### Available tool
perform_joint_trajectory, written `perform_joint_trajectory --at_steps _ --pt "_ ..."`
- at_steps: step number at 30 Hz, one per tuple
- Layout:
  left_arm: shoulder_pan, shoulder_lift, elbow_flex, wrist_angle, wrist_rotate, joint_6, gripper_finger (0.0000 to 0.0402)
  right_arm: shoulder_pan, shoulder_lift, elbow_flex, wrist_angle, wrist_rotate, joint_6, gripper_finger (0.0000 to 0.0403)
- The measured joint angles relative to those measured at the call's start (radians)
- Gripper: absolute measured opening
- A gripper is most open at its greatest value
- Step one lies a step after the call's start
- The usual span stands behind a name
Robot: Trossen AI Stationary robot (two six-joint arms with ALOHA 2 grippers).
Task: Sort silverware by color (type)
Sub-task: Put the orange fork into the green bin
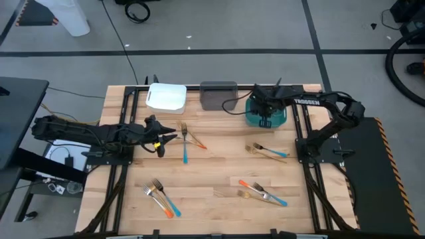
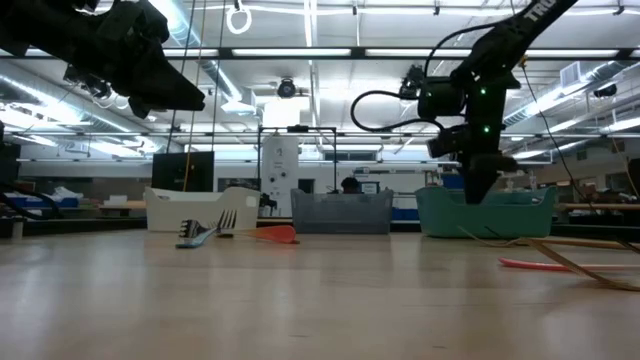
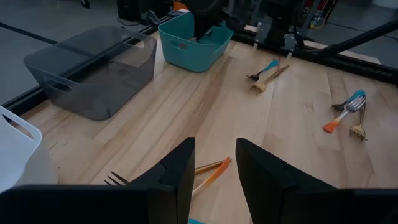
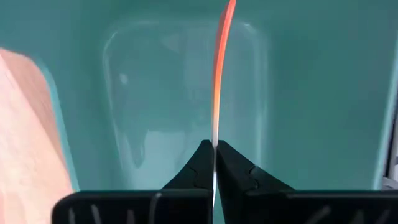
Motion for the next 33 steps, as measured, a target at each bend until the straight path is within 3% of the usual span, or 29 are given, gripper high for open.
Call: perform_joint_trajectory --at_steps 24,33 --pt "0.000 0.000 0.000 0.001 0.000 -0.002 0.0125 -0.035 0.000 -0.116 0.131 -0.056 0.027 0.0015" --pt "0.000 0.000 0.000 0.000 0.000 -0.043 0.0126 -0.040 0.000 -0.123 0.134 -0.056 0.047 0.0065"
